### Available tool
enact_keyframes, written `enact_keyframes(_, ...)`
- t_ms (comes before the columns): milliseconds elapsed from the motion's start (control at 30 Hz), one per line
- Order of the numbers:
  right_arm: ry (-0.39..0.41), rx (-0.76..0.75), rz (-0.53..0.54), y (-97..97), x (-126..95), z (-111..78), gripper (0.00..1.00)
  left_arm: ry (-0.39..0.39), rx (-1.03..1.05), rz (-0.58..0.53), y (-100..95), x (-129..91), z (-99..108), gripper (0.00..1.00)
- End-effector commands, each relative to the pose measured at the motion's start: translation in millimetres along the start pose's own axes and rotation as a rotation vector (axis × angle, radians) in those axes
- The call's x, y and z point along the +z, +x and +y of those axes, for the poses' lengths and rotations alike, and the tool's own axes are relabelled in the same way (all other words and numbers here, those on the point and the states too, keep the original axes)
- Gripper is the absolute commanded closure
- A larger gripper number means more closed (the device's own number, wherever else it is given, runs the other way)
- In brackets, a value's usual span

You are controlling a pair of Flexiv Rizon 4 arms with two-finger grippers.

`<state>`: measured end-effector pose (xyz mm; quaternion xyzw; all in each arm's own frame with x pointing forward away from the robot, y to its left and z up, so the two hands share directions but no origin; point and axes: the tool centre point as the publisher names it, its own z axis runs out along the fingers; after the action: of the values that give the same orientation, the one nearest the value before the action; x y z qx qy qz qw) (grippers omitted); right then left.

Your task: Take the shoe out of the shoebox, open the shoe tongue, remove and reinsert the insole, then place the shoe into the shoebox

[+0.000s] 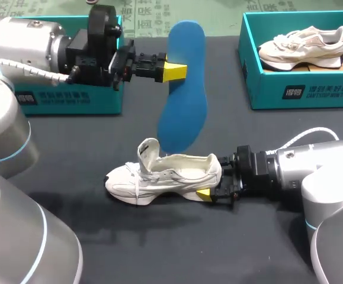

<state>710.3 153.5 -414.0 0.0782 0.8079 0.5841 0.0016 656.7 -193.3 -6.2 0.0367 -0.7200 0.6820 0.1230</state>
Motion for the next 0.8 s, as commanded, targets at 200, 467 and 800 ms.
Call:
enact_keyframes(200,0.005,0.001,-0.001,1.0,2.7,-1.7,1.0,0.011,0.01,0.0,11.8,-24.7,-12.5,1.0)
enact_keyframes(467,0.005,0.001,-0.001,1.0,2.7,-1.7,1.0,0.059,-0.018,-0.005,20.6,-25.1,-16.2,1.0)
enact_keyframes(800,0.005,0.001,-0.001,1.0,2.7,-1.7,1.0,0.109,-0.109,-0.056,53.0,-35.2,-37.0,1.0)
